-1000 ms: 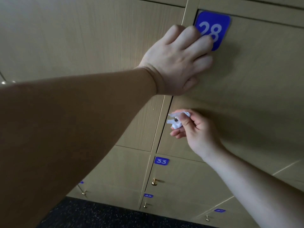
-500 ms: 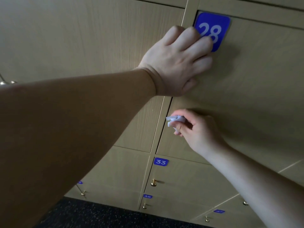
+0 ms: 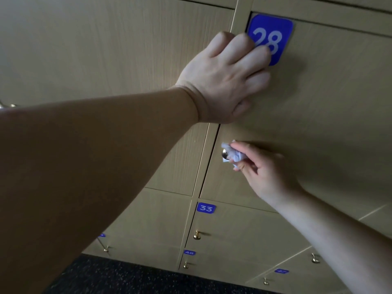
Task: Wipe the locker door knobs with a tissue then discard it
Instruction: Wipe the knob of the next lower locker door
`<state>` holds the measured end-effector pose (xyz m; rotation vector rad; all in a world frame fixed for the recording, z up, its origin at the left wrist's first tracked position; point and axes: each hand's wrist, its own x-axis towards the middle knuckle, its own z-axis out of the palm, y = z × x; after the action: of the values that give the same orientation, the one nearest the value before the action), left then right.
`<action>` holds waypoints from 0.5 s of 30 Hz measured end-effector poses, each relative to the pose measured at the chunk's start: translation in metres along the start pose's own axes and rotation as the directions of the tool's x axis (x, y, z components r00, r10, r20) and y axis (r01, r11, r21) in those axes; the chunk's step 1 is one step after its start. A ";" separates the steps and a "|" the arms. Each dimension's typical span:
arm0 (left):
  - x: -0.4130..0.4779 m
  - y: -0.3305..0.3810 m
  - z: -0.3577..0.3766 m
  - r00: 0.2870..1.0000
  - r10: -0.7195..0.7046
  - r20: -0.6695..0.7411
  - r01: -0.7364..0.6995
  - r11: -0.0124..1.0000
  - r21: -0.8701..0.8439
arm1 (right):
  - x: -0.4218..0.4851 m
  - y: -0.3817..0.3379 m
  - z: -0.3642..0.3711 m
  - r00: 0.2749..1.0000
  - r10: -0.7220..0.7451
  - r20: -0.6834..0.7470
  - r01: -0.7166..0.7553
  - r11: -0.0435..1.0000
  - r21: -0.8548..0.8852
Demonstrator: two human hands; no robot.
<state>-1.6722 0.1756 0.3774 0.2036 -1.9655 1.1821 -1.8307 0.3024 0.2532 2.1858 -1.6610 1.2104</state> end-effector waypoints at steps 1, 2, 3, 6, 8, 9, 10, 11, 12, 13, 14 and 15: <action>0.000 0.000 0.000 1.000 -0.004 -0.002 0.004 1.000 0.002 | 0.003 -0.001 0.000 0.999 -0.034 -0.020 0.033 0.998 -0.049; 0.000 0.000 0.000 1.000 -0.006 -0.005 0.006 1.000 0.006 | 0.005 -0.004 0.001 0.998 -0.055 -0.025 0.053 0.997 -0.060; 0.000 0.000 0.000 1.000 -0.004 -0.006 0.005 1.000 0.012 | 0.007 -0.008 0.003 0.997 -0.070 -0.023 0.068 0.996 -0.050; -0.001 0.000 0.000 1.000 0.004 -0.002 -0.004 1.000 0.023 | 0.012 -0.014 0.011 0.994 -0.092 -0.063 0.088 0.994 -0.061; 0.000 0.000 0.000 1.000 0.007 -0.001 -0.007 1.000 0.016 | 0.013 -0.014 0.017 0.992 -0.079 -0.098 0.072 0.994 -0.078; 0.000 0.000 0.000 1.000 0.008 -0.003 -0.008 1.000 0.006 | 0.012 -0.015 0.019 0.994 -0.043 -0.097 0.038 0.998 -0.050; 0.000 0.000 0.000 1.000 0.006 -0.003 -0.006 1.000 -0.003 | 0.010 -0.016 0.023 0.996 0.009 -0.088 -0.009 1.000 0.008; 0.000 -0.001 0.000 1.000 0.003 -0.003 -0.003 1.000 -0.008 | 0.008 -0.019 0.026 0.994 0.079 -0.073 -0.072 0.993 0.089; 0.000 -0.001 0.000 1.000 0.000 -0.002 0.000 1.000 -0.013 | 0.006 -0.022 0.030 0.985 0.164 -0.052 -0.151 0.971 0.187; -0.001 -0.001 0.000 1.000 -0.002 0.001 0.002 1.000 -0.017 | 0.005 -0.026 0.032 0.966 0.258 -0.025 -0.239 0.926 0.293; -0.001 -0.001 0.001 1.000 -0.002 0.005 0.002 1.000 -0.019 | 0.006 -0.029 0.032 0.937 0.348 0.003 -0.321 0.860 0.397; -0.002 -0.001 0.001 1.000 0.001 0.009 -0.001 1.000 -0.020 | 0.007 -0.033 0.032 0.905 0.424 0.036 -0.386 0.782 0.489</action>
<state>-1.6712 0.1740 0.3767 0.1978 -1.9849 1.1630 -1.7855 0.2921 0.2476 2.0296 -2.0434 1.9983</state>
